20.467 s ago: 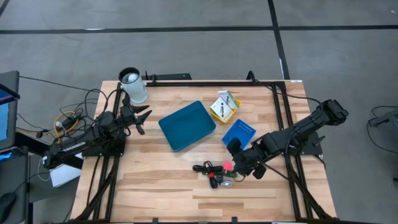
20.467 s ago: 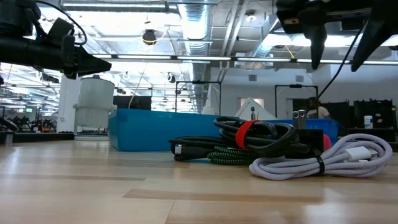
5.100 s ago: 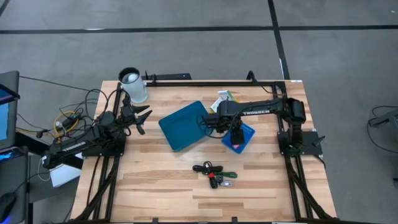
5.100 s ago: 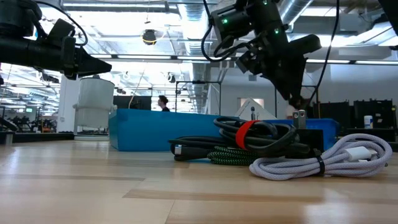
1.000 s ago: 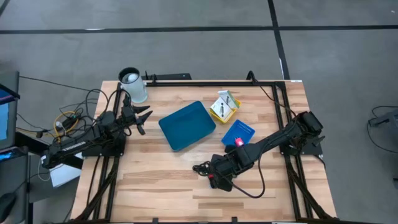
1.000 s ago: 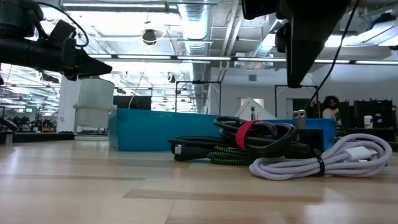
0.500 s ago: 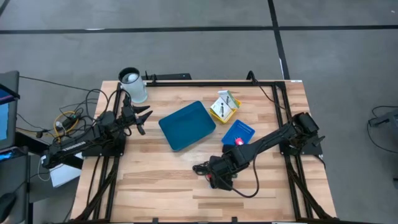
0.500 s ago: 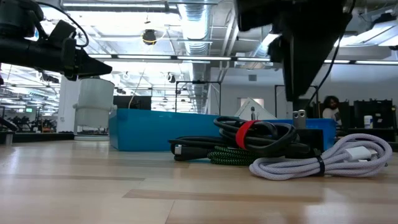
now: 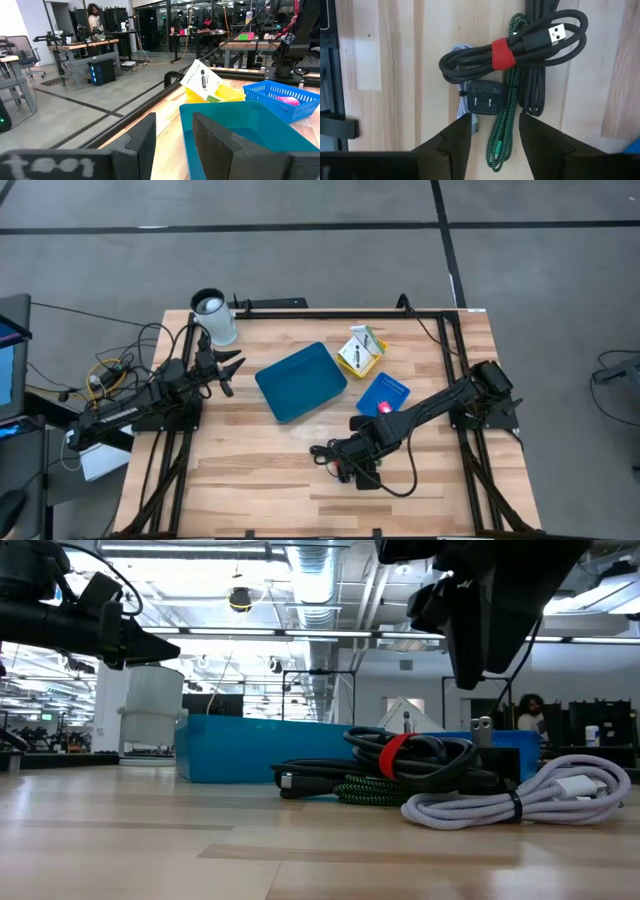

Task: Pick and place items into bin
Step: Put the black charger adapter into the blue bin

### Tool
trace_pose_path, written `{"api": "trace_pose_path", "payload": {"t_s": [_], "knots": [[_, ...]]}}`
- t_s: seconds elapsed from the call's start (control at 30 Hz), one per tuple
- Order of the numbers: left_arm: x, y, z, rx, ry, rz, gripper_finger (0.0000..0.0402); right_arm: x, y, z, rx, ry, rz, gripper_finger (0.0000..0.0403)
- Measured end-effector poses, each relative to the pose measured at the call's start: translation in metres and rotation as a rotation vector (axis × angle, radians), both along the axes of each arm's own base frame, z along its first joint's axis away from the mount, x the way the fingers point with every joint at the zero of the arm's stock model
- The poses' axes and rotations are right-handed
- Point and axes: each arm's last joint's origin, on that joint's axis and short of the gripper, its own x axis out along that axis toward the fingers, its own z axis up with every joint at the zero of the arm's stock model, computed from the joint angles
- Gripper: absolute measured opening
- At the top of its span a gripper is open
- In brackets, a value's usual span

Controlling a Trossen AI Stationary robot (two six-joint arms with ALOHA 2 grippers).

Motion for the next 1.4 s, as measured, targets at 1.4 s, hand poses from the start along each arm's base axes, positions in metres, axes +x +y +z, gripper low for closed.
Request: {"api": "trace_pose_path", "payload": {"t_s": [1.4], "knots": [[0.001,0.000,-0.001,-0.005,0.010,0.003,0.0119,0.013,0.007,-0.023,-0.023,0.071,-0.048,0.0215]]}}
